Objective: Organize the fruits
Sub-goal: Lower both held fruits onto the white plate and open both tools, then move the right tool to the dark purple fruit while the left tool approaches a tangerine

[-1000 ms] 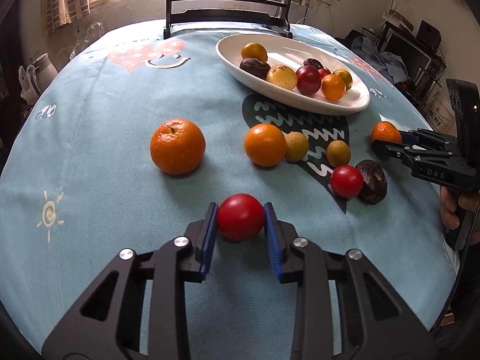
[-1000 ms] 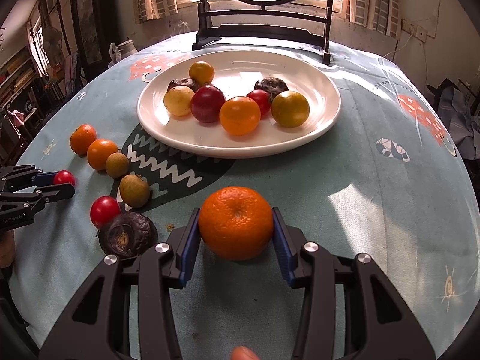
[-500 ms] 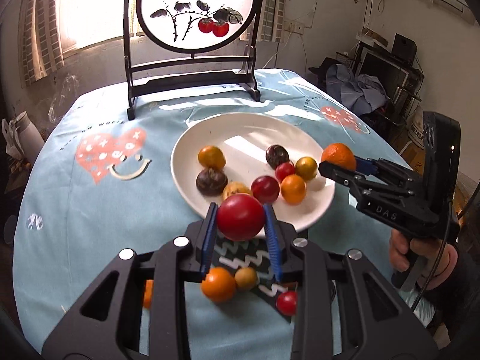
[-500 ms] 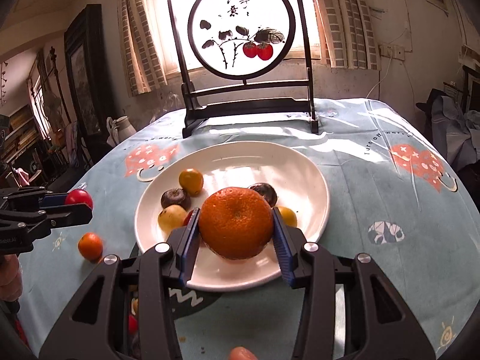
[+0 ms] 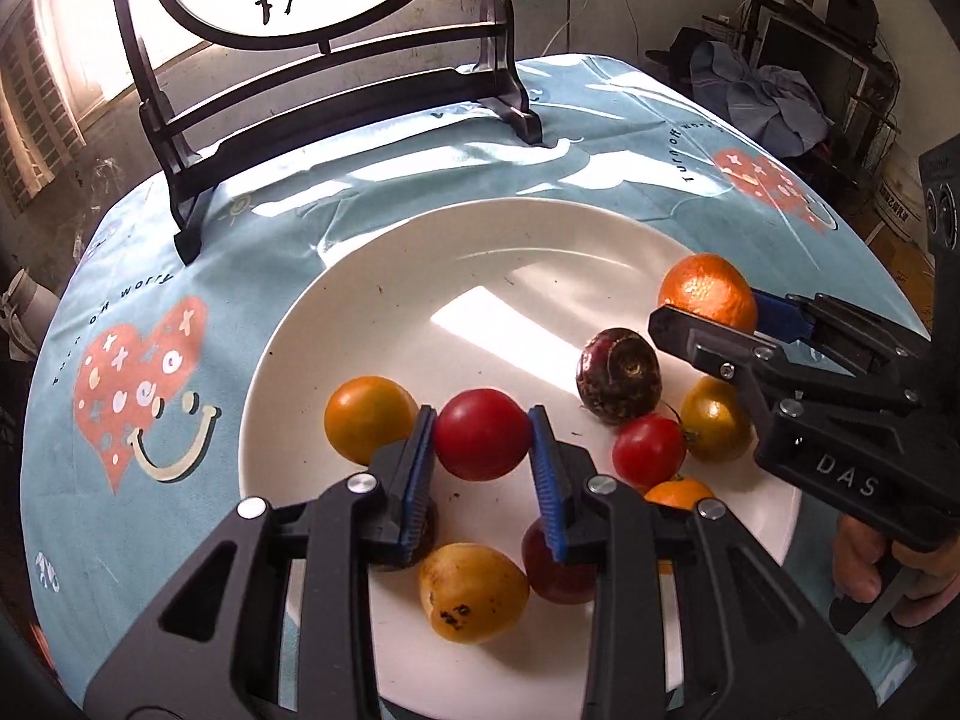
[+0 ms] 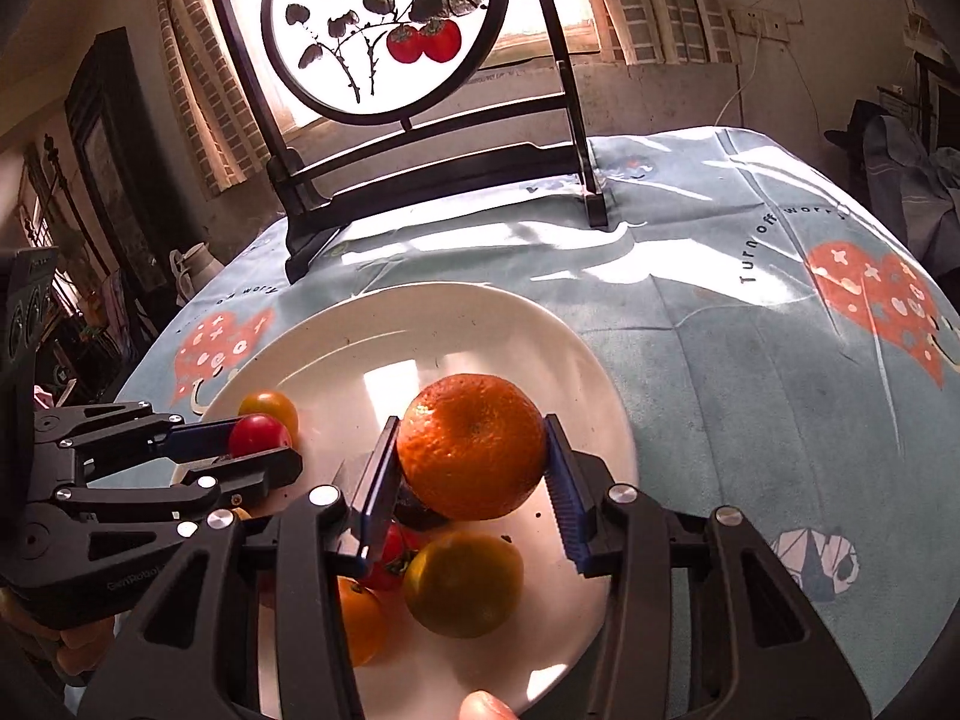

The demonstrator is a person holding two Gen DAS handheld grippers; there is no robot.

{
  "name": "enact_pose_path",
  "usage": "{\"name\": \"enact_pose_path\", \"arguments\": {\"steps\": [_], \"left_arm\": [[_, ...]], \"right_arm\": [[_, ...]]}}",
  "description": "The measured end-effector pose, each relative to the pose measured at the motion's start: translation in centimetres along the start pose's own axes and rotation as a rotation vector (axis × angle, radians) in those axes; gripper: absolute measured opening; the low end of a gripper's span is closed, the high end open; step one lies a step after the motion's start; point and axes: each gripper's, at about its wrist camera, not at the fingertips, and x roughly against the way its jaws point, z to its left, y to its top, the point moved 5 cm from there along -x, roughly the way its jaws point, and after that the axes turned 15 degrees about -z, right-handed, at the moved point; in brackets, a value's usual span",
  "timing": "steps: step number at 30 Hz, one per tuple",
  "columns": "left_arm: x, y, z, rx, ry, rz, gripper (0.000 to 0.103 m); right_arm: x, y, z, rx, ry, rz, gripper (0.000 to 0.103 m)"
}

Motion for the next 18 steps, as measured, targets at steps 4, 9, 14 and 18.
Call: {"name": "enact_pose_path", "arguments": {"steps": [4,9,14,18], "left_arm": [[1.7,0.6,0.4,-0.027,0.086,-0.078,0.086],[7.3,0.1,1.9,0.027,0.086,-0.16,0.095],[12.8,-3.6,4.6,0.089,0.125,-0.222,0.098],[15.3,-7.2,6.4,0.125,0.168,-0.264,0.099]], "right_arm": [[1.2,0.8,0.2,0.004,-0.005,-0.029,0.067],[4.6,1.7,2.3,0.029,0.043,-0.099,0.068],[7.8,-0.3,6.2,0.092,0.167,-0.071,0.068],[9.9,-3.4,9.6,0.191,0.269,-0.013,0.07]]}}
